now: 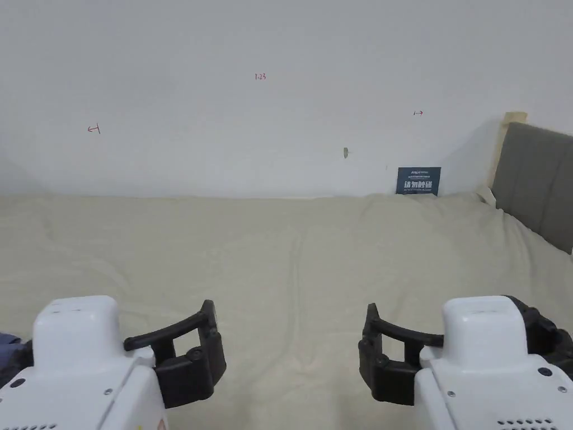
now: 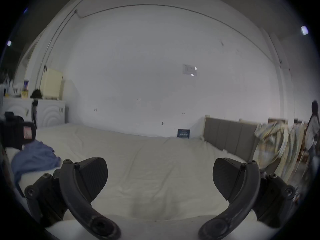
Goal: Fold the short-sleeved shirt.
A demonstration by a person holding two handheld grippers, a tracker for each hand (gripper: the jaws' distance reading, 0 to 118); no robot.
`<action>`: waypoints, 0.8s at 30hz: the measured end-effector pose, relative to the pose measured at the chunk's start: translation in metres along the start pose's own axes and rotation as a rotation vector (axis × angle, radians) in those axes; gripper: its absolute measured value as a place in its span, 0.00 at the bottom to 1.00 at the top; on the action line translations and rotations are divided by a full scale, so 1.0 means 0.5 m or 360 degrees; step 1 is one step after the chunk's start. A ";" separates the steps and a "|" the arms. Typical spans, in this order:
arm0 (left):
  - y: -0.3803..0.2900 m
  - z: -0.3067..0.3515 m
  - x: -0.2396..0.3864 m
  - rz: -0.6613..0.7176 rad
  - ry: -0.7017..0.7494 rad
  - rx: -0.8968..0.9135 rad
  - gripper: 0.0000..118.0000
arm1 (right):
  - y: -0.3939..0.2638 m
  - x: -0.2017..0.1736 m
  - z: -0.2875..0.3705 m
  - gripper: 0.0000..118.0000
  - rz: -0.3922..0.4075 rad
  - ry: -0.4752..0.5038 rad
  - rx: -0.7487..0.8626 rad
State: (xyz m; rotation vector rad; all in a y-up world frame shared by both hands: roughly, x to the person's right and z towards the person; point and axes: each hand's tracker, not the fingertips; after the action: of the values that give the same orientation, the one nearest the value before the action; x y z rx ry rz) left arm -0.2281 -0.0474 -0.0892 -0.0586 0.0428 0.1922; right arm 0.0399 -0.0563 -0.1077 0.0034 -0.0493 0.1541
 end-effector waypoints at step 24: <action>-0.002 -0.024 -0.062 0.0166 0.0124 -0.0023 1.00 | 0.004 -0.067 -0.012 1.00 0.0252 0.0102 -0.0019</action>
State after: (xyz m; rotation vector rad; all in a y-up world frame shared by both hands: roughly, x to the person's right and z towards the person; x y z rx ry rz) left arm -0.2589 -0.0550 -0.0998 -0.0785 0.1222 0.2944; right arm 0.0070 -0.0593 -0.1155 -0.0172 0.0139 0.3123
